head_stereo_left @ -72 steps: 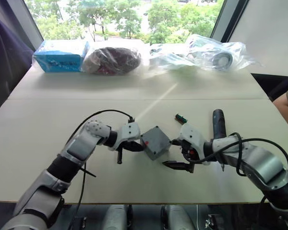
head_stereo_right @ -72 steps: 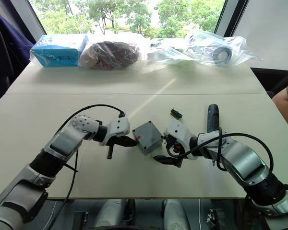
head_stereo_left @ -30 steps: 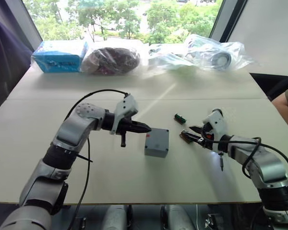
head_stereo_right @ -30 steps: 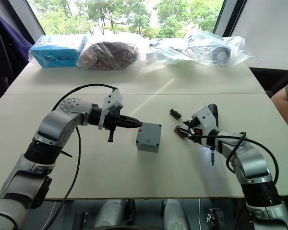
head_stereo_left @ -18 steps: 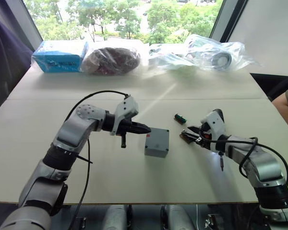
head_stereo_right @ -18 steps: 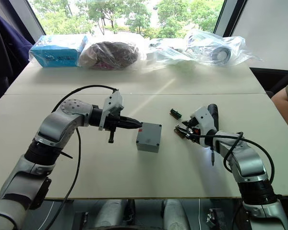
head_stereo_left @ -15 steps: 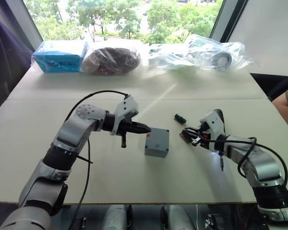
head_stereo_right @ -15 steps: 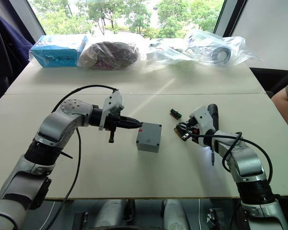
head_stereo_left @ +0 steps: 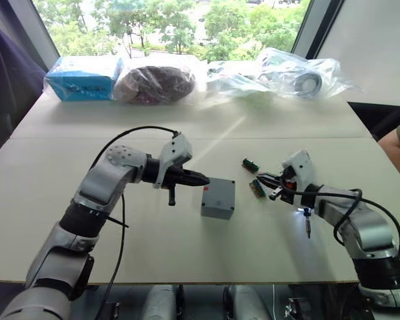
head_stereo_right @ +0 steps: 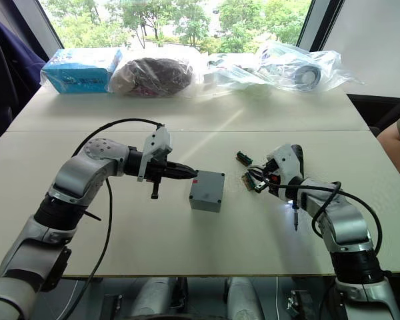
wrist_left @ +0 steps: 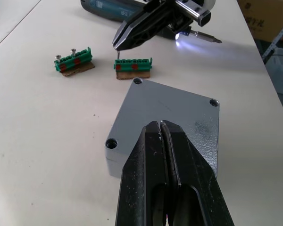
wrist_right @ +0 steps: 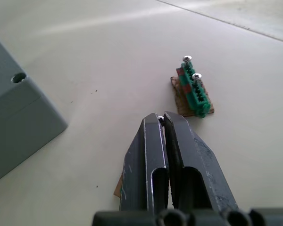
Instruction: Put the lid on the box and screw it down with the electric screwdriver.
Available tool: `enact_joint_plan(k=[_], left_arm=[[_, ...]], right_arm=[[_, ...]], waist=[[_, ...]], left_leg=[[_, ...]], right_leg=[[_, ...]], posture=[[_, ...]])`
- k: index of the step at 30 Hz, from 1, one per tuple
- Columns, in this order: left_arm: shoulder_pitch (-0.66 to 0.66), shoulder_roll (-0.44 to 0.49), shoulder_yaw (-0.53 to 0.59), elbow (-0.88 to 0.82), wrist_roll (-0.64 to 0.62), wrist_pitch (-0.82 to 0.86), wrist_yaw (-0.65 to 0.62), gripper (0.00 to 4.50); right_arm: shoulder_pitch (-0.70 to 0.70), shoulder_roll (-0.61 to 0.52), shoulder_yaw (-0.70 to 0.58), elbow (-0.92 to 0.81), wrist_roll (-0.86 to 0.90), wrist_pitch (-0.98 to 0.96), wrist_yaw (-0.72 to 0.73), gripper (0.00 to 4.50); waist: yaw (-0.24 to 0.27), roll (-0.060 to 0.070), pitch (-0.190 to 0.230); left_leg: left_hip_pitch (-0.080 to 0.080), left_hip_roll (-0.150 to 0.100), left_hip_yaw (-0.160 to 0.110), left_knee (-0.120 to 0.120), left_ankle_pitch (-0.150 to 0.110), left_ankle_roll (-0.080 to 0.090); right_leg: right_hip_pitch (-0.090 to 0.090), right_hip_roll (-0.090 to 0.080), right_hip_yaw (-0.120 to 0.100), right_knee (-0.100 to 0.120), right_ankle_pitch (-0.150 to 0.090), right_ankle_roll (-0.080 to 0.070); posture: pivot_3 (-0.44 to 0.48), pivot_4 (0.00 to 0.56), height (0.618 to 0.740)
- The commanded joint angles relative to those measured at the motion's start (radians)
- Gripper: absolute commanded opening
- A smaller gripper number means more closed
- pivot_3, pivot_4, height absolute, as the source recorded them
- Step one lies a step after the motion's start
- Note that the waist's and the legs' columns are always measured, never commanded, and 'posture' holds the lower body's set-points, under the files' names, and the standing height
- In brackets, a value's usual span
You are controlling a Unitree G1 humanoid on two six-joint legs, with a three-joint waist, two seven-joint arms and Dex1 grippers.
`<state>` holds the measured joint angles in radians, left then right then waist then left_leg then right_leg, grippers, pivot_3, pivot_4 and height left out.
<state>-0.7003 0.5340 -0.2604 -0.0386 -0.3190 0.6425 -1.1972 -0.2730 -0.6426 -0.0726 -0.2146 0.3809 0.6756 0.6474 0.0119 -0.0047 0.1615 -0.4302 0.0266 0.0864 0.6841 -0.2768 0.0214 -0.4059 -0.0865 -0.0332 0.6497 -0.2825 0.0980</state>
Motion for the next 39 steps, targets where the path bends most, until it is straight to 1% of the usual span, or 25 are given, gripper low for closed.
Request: enact_joint_plan(k=[1, 5, 11, 24, 39], left_arm=[[-0.007, 0.009, 0.022, 0.004, -0.020, -0.009, -0.006, 0.00], [-0.007, 0.022, 0.027, 0.016, -0.017, -0.014, -0.011, 0.00], [0.002, 0.030, 0.023, 0.013, -0.019, -0.016, -0.009, 0.00], [0.015, 0.033, 0.018, 0.007, -0.013, -0.016, -0.004, 0.00], [0.018, 0.030, 0.012, 0.009, -0.007, -0.023, -0.001, 0.00]], right_arm=[[-0.043, -0.017, -0.049, -0.093, 0.049, 0.019, 0.012, 0.08], [-0.061, -0.001, -0.040, -0.200, 0.127, 0.099, 0.018, 0.08], [-0.057, 0.017, 0.016, -0.262, 0.156, 0.144, 0.008, 0.08], [-0.043, 0.020, 0.063, -0.261, 0.165, 0.147, 0.015, 0.08], [-0.023, 0.008, 0.098, -0.221, 0.113, 0.097, 0.025, 0.08]], waist=[[0.000, 0.000, 0.000], [0.000, 0.000, 0.000], [0.001, 0.000, 0.000], [0.001, 0.000, 0.000], [0.001, 0.000, 0.000]], left_leg=[[0.000, 0.000, 0.000, 0.000, 0.000, 0.000], [0.000, 0.000, 0.000, 0.000, 0.000, 0.000], [0.000, 0.000, 0.000, 0.000, -0.001, 0.002], [0.000, 0.000, 0.000, 0.000, -0.001, 0.002], [0.000, 0.000, 0.000, 0.000, -0.001, 0.002]], right_leg=[[0.000, 0.000, 0.000, 0.000, 0.000, 0.000], [0.000, 0.000, 0.000, 0.000, 0.000, 0.000], [0.000, 0.000, 0.000, 0.000, 0.000, 0.000], [0.000, 0.000, 0.000, 0.000, 0.000, 0.000], [0.000, 0.000, 0.000, 0.000, 0.000, 0.000]], posture=[[0.000, 0.150, 0.740], [0.000, 0.150, 0.740], [0.000, 0.150, 0.740], [0.000, 0.150, 0.740], [0.000, 0.150, 0.740]])
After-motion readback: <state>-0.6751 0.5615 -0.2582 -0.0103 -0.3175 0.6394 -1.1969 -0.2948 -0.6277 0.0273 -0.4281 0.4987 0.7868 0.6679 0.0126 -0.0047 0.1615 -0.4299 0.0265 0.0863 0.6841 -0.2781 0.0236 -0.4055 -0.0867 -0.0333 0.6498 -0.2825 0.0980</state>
